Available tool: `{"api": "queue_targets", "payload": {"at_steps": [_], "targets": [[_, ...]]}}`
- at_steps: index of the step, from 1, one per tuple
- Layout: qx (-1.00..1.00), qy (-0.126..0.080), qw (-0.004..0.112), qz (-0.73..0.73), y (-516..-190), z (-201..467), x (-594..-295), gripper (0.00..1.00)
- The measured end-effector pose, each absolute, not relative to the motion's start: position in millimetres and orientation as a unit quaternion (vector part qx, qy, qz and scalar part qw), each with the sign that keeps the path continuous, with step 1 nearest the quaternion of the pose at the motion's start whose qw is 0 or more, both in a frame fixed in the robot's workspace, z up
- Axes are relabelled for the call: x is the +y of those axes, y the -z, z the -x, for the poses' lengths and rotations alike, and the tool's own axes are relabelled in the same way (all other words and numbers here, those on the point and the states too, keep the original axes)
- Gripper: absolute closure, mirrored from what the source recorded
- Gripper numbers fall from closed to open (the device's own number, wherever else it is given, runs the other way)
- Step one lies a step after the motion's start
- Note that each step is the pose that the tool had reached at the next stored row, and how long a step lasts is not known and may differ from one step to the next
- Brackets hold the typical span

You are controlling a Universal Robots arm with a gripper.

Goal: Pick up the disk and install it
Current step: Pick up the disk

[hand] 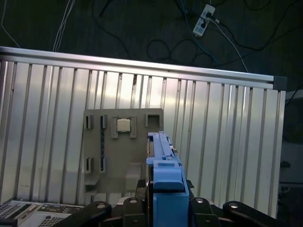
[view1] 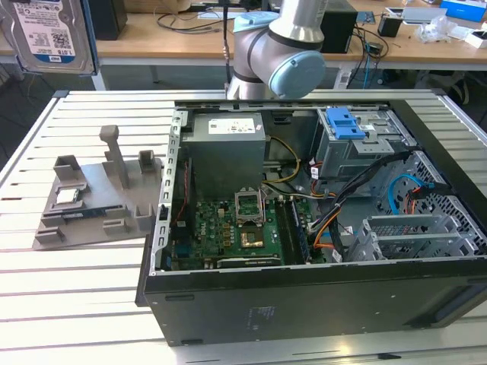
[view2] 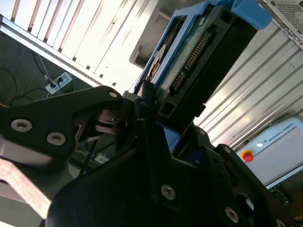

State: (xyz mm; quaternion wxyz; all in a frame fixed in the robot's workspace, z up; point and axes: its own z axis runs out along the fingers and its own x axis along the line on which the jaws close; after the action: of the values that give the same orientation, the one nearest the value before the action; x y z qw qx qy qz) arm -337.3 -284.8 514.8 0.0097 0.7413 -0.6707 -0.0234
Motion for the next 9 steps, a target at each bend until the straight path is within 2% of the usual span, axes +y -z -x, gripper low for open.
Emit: {"api": "queue_targets", "payload": {"at_steps": [9], "targets": [[-0.671, 0.026, 0.012, -0.741, -515, 291, -285, 0.63]]}}
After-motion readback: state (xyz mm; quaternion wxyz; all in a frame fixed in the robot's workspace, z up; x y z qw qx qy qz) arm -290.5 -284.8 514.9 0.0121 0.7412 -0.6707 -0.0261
